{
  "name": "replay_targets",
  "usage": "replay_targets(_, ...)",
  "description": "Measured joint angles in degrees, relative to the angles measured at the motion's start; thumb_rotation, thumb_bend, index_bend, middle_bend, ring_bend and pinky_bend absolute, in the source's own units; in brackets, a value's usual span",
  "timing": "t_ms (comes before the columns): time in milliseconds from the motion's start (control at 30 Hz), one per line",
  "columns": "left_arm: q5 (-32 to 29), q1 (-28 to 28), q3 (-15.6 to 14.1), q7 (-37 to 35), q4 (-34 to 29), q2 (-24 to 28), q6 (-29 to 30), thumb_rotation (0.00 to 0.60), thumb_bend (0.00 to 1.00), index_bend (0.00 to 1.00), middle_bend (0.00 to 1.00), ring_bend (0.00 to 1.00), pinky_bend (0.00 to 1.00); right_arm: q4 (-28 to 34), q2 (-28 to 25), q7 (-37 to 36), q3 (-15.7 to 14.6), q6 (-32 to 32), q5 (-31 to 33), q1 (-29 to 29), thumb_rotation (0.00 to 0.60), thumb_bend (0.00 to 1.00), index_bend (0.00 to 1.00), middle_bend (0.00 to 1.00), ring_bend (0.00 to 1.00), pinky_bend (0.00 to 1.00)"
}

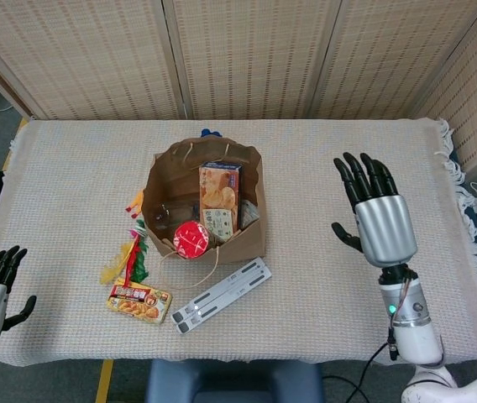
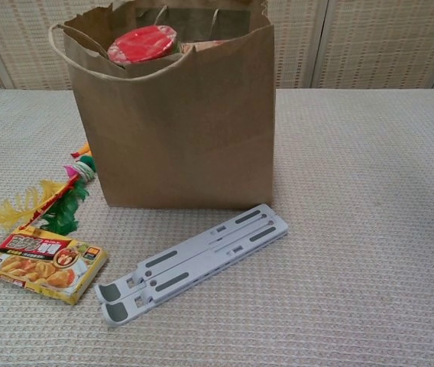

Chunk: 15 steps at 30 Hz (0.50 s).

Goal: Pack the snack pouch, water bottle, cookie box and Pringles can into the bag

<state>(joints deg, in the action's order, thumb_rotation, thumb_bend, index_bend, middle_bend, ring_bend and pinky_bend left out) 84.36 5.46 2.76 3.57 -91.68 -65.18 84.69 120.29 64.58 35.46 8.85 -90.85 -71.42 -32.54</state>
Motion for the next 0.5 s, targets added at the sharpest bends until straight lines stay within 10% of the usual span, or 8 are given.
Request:
replay_targets(267,-0.16,-0.1,0.08,0.48,-0.15,-0.15,0.2,0.6,0.35,0.0,0.0,0.0,0.0,-10.99,-4.43,-15.08,-13.94,-3.54,-11.68,14.7,0.6,0.06,0.0,0.0,0.0,0.0)
replay_targets(500,-0.36,-0.28,0.12,1.16,-0.39,-0.35,0.45,0.6,0.35,0.0,0.0,0.0,0.0,-22.65,-0.89,-19.74,-17.86,-4.72,-15.64,21.58,0.6,0.06,0.0,0.0,0.0,0.0)
